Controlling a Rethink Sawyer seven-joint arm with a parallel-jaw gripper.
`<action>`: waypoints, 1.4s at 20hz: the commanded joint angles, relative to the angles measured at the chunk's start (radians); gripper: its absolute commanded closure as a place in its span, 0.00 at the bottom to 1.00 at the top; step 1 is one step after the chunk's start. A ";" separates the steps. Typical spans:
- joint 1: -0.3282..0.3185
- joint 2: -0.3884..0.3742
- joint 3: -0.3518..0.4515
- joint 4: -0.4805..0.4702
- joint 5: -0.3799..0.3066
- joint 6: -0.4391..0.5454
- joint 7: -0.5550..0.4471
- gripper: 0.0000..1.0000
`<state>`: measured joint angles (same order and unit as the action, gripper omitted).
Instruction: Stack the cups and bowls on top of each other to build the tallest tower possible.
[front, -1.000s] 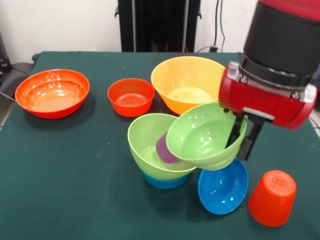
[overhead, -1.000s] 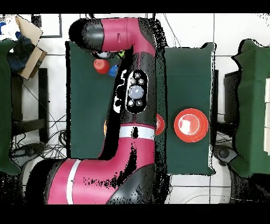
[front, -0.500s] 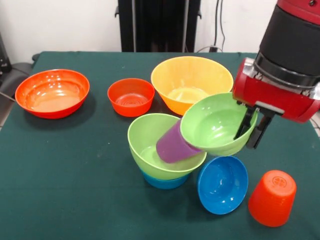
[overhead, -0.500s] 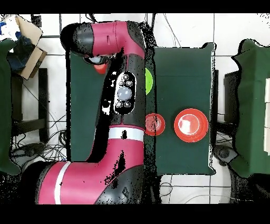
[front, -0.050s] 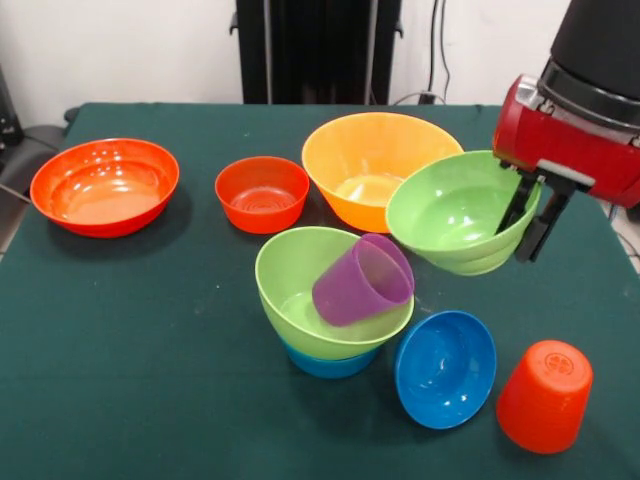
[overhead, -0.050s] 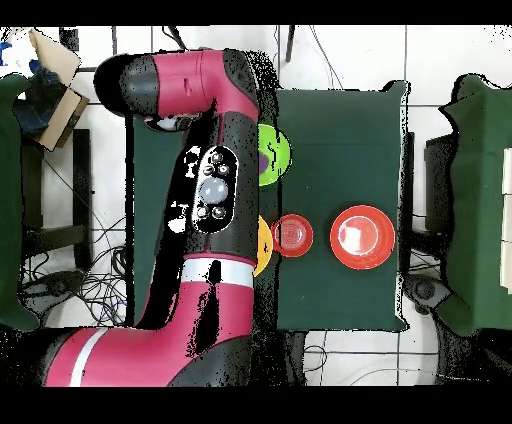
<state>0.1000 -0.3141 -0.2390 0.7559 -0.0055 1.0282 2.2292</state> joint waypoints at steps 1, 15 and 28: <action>0.033 -0.011 0.010 0.223 -0.005 -0.131 0.249 1.00; 0.160 0.074 -0.224 0.225 -0.052 -0.220 0.461 1.00; 0.166 0.146 -0.317 0.169 -0.011 -0.192 0.483 1.00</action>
<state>0.2712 -0.2327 -0.5557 0.9068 -0.0053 0.8060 2.5093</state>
